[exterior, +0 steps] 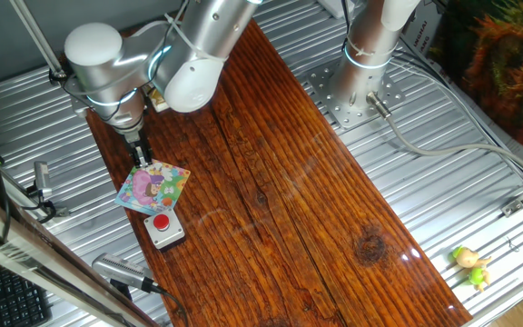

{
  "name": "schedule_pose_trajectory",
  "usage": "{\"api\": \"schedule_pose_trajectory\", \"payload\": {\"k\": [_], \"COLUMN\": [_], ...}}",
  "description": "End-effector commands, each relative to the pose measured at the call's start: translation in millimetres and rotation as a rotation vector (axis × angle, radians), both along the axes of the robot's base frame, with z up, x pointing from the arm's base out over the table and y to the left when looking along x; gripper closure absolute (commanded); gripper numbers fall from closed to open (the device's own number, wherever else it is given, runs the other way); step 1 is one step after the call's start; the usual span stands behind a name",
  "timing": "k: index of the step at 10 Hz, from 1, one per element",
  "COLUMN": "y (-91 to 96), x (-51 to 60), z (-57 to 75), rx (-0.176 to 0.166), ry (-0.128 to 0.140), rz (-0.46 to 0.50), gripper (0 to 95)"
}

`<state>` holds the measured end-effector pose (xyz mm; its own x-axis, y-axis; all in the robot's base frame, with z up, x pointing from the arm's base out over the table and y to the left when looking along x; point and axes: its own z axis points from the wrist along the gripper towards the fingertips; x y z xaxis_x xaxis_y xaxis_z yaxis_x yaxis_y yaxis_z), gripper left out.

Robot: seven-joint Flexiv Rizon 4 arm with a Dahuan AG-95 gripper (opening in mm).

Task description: Assemble one piece of a puzzle

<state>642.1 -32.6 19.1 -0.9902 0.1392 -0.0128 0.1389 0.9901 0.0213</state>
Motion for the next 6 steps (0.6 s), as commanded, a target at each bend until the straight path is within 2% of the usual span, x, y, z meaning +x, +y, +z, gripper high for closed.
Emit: {"api": "schedule_pose_trajectory", "payload": {"k": [1,4,5,6], "y": [-0.2,-0.6,-0.6,-0.7], "x": [0.0,-0.5,-0.6,-0.6], "z": [-1.9,-9.0,-9.9,-10.4], "rx": [-0.003,-0.006,0.004,0.010], "ry": [-0.005,-0.015,-0.035,-0.039], "rz": [-0.001,-0.002,-0.004,-0.008], "gripper": [95.0,95.0,95.0,95.0]}}
